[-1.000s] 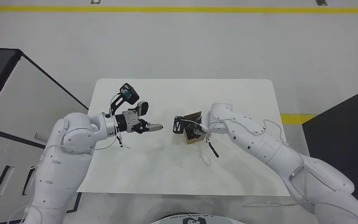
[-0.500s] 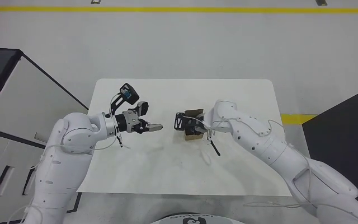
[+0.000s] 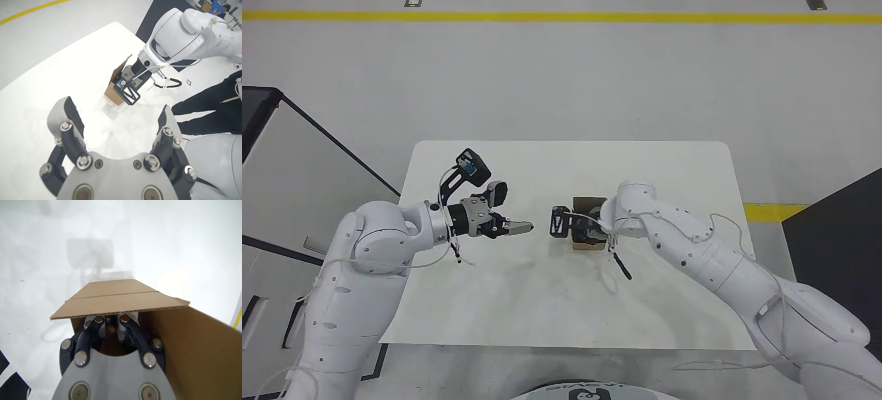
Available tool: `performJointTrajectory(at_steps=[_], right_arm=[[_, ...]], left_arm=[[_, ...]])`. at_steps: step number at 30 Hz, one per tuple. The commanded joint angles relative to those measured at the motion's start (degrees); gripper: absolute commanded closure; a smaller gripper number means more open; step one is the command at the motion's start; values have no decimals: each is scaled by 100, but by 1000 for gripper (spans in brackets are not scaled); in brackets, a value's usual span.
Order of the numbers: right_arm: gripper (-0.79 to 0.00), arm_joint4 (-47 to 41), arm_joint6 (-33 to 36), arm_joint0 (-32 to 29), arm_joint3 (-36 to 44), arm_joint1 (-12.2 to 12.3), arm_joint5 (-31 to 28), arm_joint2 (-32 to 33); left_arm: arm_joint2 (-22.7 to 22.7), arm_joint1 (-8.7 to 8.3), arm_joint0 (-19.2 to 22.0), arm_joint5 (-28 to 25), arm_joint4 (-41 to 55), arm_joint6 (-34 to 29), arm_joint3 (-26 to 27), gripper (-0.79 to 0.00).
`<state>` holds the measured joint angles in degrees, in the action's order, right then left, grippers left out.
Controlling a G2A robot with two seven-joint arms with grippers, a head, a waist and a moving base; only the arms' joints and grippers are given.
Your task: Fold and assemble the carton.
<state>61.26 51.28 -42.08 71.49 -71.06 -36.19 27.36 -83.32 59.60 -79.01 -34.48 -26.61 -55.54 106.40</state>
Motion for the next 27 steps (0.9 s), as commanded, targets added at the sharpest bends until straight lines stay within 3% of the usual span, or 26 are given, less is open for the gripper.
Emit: performJointTrajectory(at_steps=[1,27], right_arm=[[0,-17,3,25,-69,-35,-9,-24],[0,36,337,-19,-17,-116,37,127]], left_arm=[[0,0,0,0,0,0,0,-785],[0,0,0,0,0,0,0,-785]])
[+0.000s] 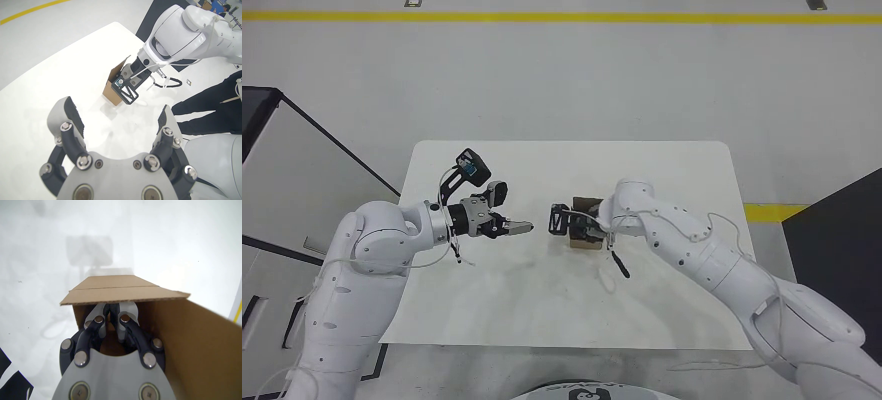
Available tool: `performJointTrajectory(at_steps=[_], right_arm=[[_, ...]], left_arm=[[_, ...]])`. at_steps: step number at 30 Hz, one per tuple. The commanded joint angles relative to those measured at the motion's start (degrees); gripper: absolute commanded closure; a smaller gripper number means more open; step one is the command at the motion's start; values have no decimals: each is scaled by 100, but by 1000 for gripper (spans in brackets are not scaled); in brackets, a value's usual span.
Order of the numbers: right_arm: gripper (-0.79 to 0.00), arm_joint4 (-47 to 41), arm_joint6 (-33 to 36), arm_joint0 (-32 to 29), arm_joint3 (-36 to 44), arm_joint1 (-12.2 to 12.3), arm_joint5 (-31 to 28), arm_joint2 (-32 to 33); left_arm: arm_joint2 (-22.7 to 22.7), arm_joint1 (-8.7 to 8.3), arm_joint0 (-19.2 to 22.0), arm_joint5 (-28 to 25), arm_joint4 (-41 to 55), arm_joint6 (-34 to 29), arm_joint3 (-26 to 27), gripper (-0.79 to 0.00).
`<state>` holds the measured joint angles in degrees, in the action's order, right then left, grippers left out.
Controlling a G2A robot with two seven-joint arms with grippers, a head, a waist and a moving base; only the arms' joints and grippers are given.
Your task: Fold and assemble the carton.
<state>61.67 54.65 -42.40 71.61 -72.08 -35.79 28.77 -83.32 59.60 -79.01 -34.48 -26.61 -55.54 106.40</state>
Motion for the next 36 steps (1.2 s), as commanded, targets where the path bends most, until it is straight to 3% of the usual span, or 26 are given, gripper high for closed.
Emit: performJointTrajectory(at_steps=[1,8,15,27,35,36], right_arm=[[0,-9,-6,27,-59,-32,-3,-27],[0,-97,-129,40,-16,-34,21,128],[0,-282,-270,-350,590,266,-110,789],[0,-825,-920,-1793,2098,970,-545,2809],[0,-1761,-1980,-2777,2251,1223,-1021,3949],[-225,-1823,-2021,-2794,2239,1227,-1059,3965]], left_arm=[[0,0,0,0,0,0,0,-785],[0,0,0,0,0,0,0,-785],[0,0,0,0,0,0,0,-785],[0,0,0,0,0,0,0,-785],[0,0,0,0,0,0,0,-785],[0,0,0,0,0,0,0,-785]])
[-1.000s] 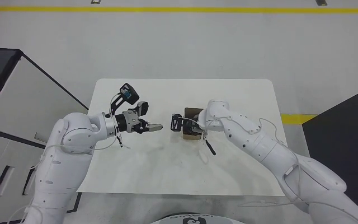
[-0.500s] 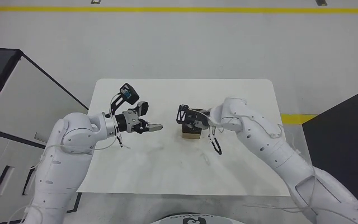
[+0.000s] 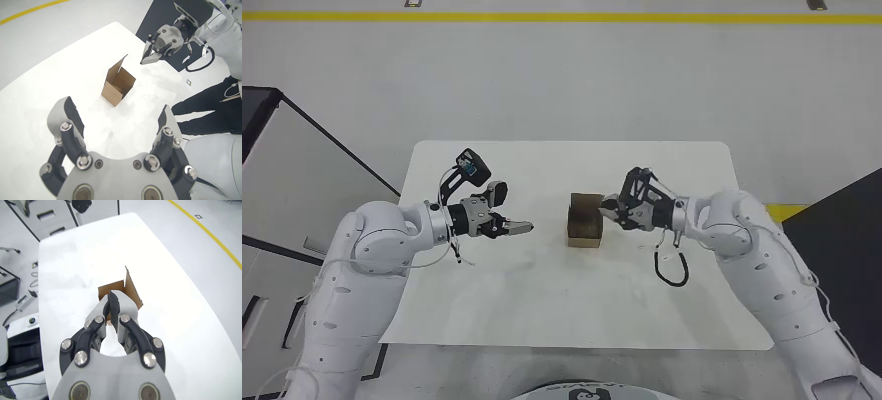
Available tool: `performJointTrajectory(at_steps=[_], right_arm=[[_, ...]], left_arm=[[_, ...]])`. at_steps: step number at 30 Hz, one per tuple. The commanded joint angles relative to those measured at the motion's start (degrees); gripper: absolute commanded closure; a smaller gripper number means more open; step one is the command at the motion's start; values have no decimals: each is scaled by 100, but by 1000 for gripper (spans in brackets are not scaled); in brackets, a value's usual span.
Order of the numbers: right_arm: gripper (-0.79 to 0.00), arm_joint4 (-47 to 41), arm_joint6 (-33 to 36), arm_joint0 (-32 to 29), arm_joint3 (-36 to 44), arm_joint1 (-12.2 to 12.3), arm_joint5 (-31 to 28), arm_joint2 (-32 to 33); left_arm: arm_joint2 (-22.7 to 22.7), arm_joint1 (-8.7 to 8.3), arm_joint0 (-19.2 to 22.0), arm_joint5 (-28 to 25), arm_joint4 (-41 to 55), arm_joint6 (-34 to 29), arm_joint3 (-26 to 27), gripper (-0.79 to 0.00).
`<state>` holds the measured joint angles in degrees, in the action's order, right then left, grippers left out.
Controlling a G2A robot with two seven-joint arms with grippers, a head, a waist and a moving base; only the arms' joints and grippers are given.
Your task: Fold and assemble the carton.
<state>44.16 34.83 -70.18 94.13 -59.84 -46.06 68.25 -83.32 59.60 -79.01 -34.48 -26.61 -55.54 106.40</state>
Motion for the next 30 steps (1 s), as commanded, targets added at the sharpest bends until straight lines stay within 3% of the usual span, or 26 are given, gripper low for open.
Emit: performJointTrajectory(at_steps=[1,9,10,16,17,18,19,30], right_arm=[[-483,-71,-39,-16,-14,2,-32,17],[-483,-71,-39,-16,-14,2,-32,17],[-785,-204,-132,-55,-46,-4,-43,2],[-785,-1433,-456,-214,-793,40,-463,196],[-391,-1592,-411,-233,-900,57,-535,231],[0,-1745,-365,-250,-998,71,-603,251],[0,-1992,-370,-278,-1096,78,-711,244],[0,-2469,-565,-368,-1403,54,-725,120]], left_arm=[[0,0,0,0,0,0,0,-785],[0,0,0,0,0,0,0,-785],[1,1,-8,24,-6,31,-7,-785],[221,4,-107,138,-63,327,-35,-785],[285,8,-108,164,-8,361,-64,-714],[357,14,-103,194,70,398,-101,-360],[431,21,-91,226,143,433,-152,0],[649,12,-119,237,-94,389,-391,0]])
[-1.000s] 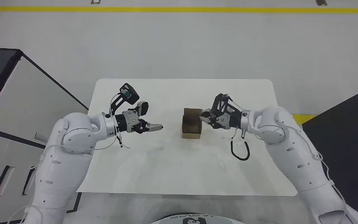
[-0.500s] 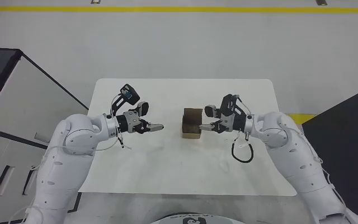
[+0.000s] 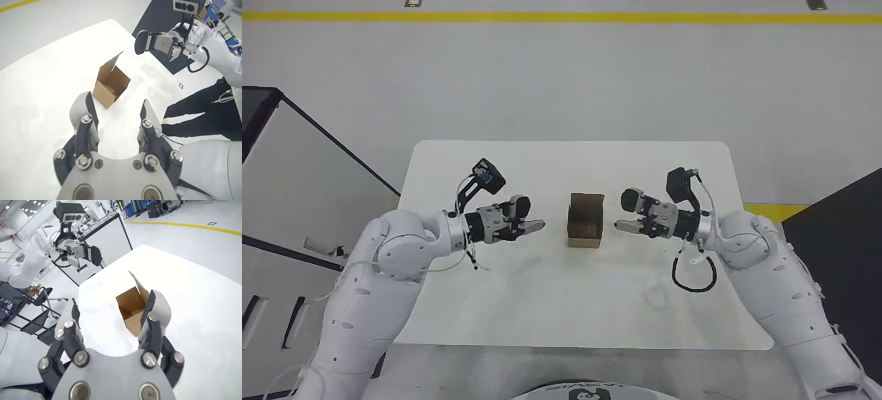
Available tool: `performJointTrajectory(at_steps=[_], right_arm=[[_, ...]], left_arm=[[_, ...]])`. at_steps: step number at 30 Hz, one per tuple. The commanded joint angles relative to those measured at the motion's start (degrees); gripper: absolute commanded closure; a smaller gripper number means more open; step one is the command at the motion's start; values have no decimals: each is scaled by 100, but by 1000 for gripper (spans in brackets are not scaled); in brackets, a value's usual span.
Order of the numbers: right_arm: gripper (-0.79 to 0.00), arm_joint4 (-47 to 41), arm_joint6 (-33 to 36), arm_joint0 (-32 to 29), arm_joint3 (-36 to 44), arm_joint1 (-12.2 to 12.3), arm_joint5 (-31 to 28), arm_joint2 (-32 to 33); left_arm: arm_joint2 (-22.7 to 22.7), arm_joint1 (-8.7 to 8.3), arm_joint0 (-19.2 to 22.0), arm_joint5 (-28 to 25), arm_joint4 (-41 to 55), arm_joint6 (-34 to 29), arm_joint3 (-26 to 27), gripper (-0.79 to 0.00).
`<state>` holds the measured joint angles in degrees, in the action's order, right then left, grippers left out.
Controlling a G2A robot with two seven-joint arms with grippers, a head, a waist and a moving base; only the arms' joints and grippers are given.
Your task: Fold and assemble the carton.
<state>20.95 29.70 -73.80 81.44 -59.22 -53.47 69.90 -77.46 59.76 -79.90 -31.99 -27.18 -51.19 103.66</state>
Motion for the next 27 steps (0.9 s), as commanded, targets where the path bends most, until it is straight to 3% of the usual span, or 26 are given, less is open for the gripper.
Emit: performJointTrajectory(at_steps=[1,3,9,15,23,27], right_arm=[[0,-133,-44,44,-240,-13,22,-72],[0,-345,-181,73,-491,-39,28,-150],[0,-591,-301,130,-895,-78,30,-296],[0,-591,-301,130,-895,-78,30,-296],[0,-939,-512,168,-1320,-170,192,-559],[0,-939,-512,168,-1320,-170,192,-559]], left_arm=[[163,2,-19,-40,-48,-48,-192,0],[450,51,5,-183,429,198,-519,0],[1312,231,501,-160,348,830,-1333,0],[1333,240,529,-104,297,915,-1366,0],[1522,337,575,-359,33,2221,-1742,0],[1522,337,575,-359,33,2221,-1742,0]])
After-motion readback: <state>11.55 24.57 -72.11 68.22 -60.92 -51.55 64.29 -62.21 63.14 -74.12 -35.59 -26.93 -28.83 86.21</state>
